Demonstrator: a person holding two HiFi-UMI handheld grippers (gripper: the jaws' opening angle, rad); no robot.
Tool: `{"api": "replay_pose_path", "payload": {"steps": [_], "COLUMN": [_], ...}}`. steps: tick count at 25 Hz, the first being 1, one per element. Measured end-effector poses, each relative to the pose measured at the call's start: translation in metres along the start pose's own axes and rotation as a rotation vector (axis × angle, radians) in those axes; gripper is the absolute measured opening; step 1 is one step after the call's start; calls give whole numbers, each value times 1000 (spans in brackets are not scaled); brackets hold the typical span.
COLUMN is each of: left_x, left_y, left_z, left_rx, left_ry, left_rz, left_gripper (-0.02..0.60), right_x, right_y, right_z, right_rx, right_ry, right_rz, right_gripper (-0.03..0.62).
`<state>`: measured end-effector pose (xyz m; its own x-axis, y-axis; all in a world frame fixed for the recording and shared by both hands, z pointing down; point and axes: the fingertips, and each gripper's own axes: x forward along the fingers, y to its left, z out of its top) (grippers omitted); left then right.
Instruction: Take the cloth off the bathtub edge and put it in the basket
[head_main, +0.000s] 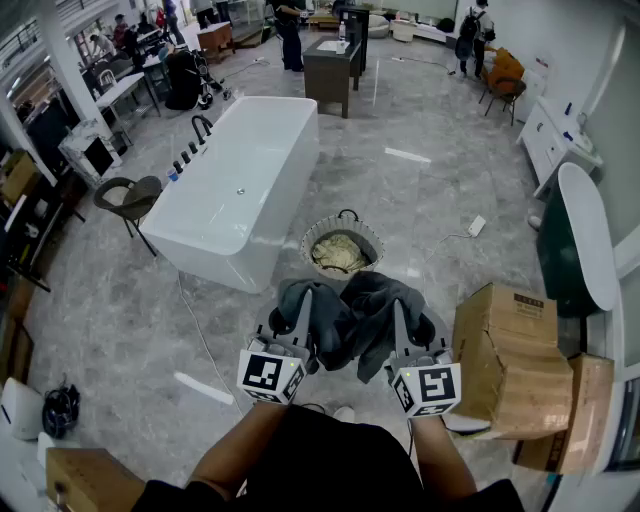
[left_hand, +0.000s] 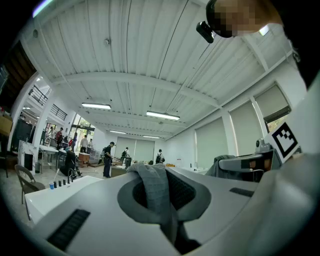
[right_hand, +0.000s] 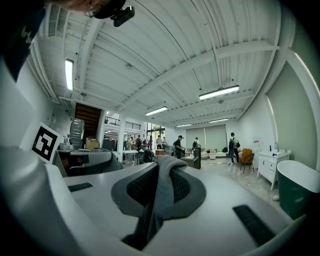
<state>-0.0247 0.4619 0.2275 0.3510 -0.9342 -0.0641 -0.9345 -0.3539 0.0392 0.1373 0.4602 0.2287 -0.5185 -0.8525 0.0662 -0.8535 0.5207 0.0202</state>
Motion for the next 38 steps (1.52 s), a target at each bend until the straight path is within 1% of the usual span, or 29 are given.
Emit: {"api": "replay_pose_path", "payload": {"steps": [4,5,8,9,12,16,23,27,33,35,38], "left_x": [0,-1,-1,0,3,16,63,91,136,154,180], "left_y": [-6,-7,-14,-17,-21,-11,2,17,44,56,78], "left_z": [-1,-1,-2,-3,-4,-1,19,26,43,51,59], "left_rx": [14,1,-89,-101,-87,-57,-29,-58,-101,-93,-57], "left_ry": [-13,-17,-23,-21,-8,-8,-48,-60,-83,-99,-124], "left_rz": [10,15,24,24,19,16,-39,-68,-126,-143,-163], "left_gripper": [23,23,23,23,23,23,23,23,23,23,23], "right_x": [-7,-9,-14,-15,-9,7,45,75,125,142,170], "right_y": [-4,-5,-8,-9,-7,-11,-30,-41,-58,-64,-70], "right_z": [1,2,6,7,8,11,24,34,55,64,76], "right_rx": [-3,0,5,5,2,-8,-20,-32,-18,-24,-34], "right_ry": [-27,-35,-62,-67,-61,-58,-67,-62,-74,-81,-97], "right_rz": [10,18,42,50,68,67,47,32,-18,-31,-49], "right_gripper": [38,38,38,38,38,38,38,38,38,38,38]}}
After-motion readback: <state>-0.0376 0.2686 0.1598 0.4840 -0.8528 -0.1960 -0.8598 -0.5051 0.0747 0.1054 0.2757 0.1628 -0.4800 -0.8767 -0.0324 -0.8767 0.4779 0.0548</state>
